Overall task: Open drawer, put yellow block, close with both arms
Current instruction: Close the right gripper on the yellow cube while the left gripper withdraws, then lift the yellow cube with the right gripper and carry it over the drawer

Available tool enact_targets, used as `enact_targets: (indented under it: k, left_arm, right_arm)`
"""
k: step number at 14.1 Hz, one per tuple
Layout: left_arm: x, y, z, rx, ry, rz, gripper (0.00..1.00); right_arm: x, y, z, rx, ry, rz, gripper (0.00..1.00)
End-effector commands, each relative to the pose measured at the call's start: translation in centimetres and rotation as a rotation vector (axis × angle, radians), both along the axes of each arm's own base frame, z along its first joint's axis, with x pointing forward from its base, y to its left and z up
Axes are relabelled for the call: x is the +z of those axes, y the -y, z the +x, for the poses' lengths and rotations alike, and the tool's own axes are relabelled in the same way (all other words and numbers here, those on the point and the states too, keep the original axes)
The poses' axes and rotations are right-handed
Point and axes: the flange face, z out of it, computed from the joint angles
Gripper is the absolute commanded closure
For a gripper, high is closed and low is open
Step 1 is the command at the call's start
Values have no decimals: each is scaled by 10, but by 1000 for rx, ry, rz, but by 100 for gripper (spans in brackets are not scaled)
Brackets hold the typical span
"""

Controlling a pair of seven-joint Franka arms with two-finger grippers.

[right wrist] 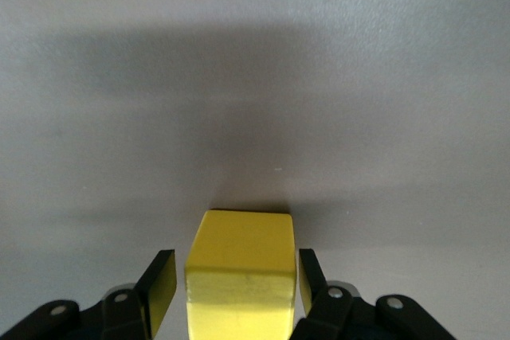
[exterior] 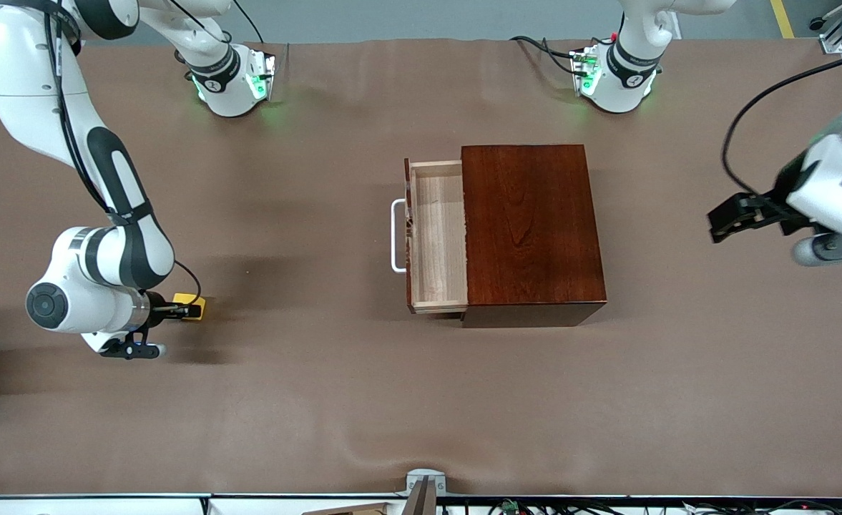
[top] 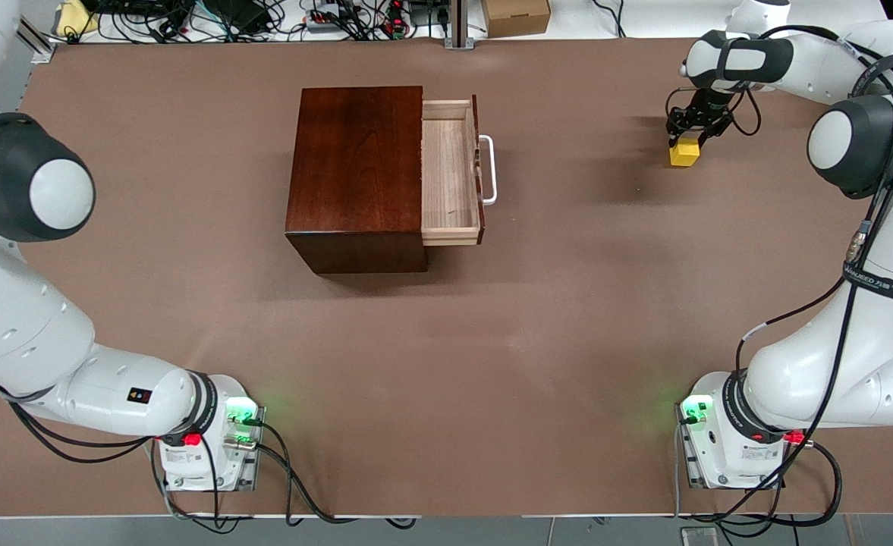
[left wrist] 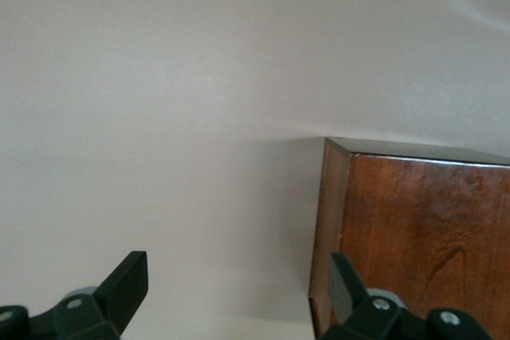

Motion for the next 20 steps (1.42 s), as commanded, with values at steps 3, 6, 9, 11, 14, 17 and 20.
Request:
enact_targets:
  k: [3,6,9,11,14,17,20]
  left_arm:
    - [11,-24,-20,11,-33,-17,0]
    - [11,-29,-22,12,-47,-15,0]
    - [15,-53,-28,-6,-59,-17,0]
    - [15,-64,-43,-32,-53,-23,0]
    - [8,-65,-69,-40,-35,-22,0]
    - [9,-59,-77,-54,-35,-18,0]
    - [11,-58,-89,-69,-34,-15,0]
  right_arm:
    - [-3,7,-8,-36,-18,16,66]
    - [1,4,-8,-40,-25,16,74]
    - [6,1,-10,-57,-54,45,96]
    - [30,-1,-7,-70,-53,57,97]
    - [82,-6,-2,-87,-109,80,100]
    - [139,-8,-5,-76,-72,84,100]
    - [180,-10,-14,-66,-71,88,100]
